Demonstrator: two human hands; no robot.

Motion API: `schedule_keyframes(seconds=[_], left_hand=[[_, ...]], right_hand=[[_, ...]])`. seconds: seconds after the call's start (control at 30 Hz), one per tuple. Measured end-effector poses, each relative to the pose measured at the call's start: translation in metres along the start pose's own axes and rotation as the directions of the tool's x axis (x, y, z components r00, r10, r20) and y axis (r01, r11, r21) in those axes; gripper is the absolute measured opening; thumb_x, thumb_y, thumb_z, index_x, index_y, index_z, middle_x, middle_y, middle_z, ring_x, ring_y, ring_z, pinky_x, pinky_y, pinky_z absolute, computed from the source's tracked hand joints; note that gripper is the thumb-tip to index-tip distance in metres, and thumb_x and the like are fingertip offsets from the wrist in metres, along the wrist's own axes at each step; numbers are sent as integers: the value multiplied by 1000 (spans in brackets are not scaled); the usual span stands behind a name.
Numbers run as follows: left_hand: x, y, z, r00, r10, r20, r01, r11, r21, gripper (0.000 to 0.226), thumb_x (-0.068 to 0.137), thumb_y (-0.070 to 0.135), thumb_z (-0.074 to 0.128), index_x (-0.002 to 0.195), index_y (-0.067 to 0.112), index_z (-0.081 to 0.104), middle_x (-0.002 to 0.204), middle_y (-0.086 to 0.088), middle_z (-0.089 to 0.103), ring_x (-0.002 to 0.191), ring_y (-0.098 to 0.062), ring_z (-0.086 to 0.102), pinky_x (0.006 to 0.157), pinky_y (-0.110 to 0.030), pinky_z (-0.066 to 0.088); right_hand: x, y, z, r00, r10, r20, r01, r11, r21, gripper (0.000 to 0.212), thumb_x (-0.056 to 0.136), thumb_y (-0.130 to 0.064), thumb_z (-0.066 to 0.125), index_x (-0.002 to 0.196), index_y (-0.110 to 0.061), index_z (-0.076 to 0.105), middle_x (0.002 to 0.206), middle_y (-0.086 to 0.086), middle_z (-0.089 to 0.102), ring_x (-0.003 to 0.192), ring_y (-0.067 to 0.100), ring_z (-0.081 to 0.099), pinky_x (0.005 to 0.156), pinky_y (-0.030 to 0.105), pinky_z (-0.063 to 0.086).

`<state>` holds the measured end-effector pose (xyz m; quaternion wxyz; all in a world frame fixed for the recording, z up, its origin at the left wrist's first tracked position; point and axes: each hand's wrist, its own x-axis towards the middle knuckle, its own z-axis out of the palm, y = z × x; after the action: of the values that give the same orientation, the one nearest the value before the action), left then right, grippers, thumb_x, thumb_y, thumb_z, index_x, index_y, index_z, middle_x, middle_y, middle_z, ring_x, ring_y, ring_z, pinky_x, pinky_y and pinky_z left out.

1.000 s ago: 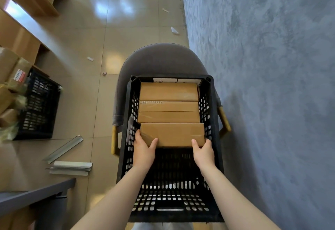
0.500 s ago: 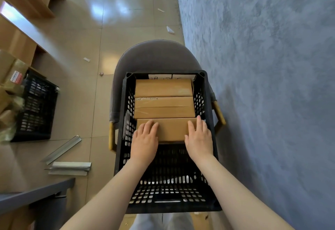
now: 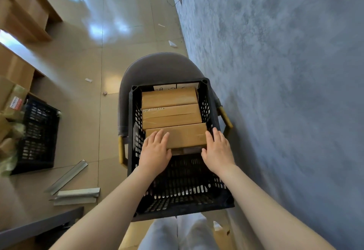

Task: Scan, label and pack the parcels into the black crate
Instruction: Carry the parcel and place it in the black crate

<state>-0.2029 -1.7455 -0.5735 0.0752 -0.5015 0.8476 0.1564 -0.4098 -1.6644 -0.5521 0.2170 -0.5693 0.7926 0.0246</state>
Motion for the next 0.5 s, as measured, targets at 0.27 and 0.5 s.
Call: schedule_keyframes(seconds=[0.27,0.5], left_hand=[[-27,22,-38,952,303,49,-304,953,14,57,100,34,39,154,24,22,162,-1,20,150,-23,12,121,-39,9],[-75,70,-60,770,635,66,-637,771,10,53,100,35,43,151,28,30,158,3,29,148,-21,18,122,-40,16]], right_hand=[[-95,3,-23,979,167,-119,-143,971,190,54,99,-30,43,150,-18,30,158,7,26,147,24,19,121,39,19],[-216,-17,-6,834,518,-188,-424,821,381,62,100,-29,44,154,-11,21,161,8,18,149,23,14,122,35,14]])
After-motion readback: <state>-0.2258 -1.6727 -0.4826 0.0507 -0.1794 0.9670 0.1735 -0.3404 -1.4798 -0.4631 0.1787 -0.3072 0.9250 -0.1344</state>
